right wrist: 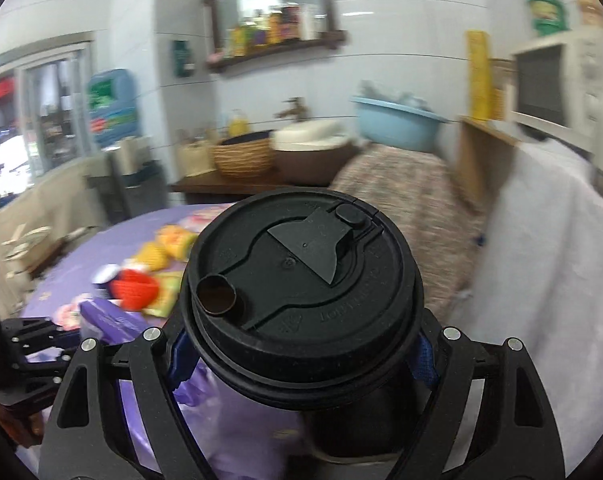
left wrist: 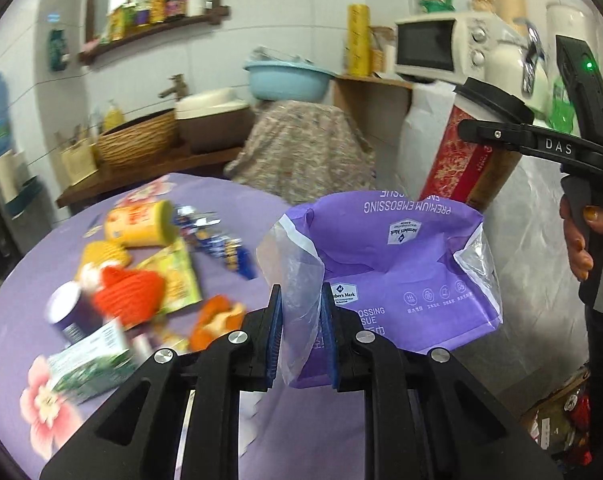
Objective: Collect trash
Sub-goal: 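Lift the red coffee cup with the right gripper and carry it toward the black bin, then drop the coffee cup into the bin with the right gripper while the left drops the purple bag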
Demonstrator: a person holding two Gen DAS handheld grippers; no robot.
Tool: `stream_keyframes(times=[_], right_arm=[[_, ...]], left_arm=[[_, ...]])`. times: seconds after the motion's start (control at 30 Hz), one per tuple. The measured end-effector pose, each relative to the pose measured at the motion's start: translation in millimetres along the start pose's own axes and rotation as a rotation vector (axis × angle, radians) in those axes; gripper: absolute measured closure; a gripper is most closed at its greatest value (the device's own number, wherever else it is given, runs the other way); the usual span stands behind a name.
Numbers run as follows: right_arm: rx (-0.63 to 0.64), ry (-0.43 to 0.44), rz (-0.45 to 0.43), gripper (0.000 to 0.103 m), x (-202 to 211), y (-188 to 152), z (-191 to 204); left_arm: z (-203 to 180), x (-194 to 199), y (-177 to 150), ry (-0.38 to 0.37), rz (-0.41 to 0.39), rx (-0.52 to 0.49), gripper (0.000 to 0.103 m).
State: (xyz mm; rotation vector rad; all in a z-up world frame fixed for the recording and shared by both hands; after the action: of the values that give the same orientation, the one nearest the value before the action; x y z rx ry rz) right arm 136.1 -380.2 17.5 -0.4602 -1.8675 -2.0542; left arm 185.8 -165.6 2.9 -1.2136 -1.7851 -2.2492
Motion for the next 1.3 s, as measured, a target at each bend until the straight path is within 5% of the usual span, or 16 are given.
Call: stream_keyframes(times=[0.17, 0.33, 0.47, 0.67, 0.77, 0.8, 0.87, 1.2, 1.3], right_arm=[[-0.079, -0.106, 0.045, 0.022, -17, -21, -54], [-0.063, -0.217, 0.055, 0.022, -34, -45, -82], [-0.059, -0.264, 0.060, 0.022, -30, -69, -105], [-0.118, -0.278, 0.106, 0.022, -41, -96, -135], [-0.156, -0.257, 0.133, 0.022, -49, -107, -144], [-0.167, -0.250, 0.142, 0.022, -52, -111, -146], [-0.175, -0.245, 0.155, 0.022, -56, -118, -148], [-0.200, -0.153, 0.223, 0.022, -91, -131, -132], [-0.263, -0.088, 0.255, 0.022, -116, -133, -126]], left_arm=[[-53, -63, 17, -0.046, 0.088, -0.116, 0.084], [-102, -143, 12, -0.028, 0.269, -0.251, 0.085], [-125, -194, 1, -0.007, 0.394, -0.296, 0.085], [-140, -243, -13, 0.063, 0.476, -0.351, 0.085], [-146, -260, -13, 0.074, 0.503, -0.348, 0.075], [-145, -264, -14, 0.091, 0.509, -0.346, 0.062], [-148, -264, -13, 0.102, 0.497, -0.344, 0.045], [-132, -201, 22, 0.045, 0.290, -0.218, 0.023], [-129, -174, 22, 0.100, 0.210, -0.272, 0.019]])
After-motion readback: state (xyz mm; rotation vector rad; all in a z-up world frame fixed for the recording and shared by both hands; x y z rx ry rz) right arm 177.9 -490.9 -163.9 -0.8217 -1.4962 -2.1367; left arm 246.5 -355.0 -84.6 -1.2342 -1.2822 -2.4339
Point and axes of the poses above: each gripper's, at about its wrist camera, not at the fingertips, and x roughly against the way its jaws point, z to its left, y to its top, the point moved 2 cm from there along -x, roughly the way its jaws point, and after that the axes turned 1 degree about -z, right-handed, at the moved point
